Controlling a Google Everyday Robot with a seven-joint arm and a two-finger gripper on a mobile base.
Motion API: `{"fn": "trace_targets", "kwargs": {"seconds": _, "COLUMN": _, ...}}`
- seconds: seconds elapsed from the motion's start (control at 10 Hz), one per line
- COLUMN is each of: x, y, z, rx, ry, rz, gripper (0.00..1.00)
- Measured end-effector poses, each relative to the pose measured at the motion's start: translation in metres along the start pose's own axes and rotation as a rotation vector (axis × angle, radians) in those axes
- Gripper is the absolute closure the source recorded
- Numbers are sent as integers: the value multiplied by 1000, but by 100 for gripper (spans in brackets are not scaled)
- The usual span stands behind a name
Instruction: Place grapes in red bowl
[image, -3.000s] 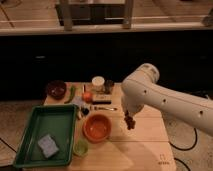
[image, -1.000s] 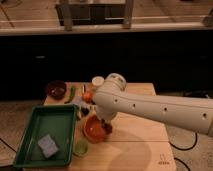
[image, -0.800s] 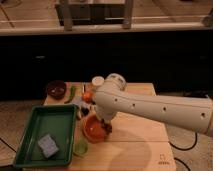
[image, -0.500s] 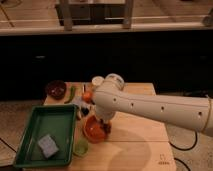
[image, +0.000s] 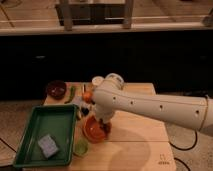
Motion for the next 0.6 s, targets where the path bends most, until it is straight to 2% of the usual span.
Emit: {"fn": "trace_targets", "kwargs": {"seconds": 0.6, "x": 2, "y": 1, "z": 7, "rx": 7, "ry": -36, "rz": -90, "gripper": 99}}
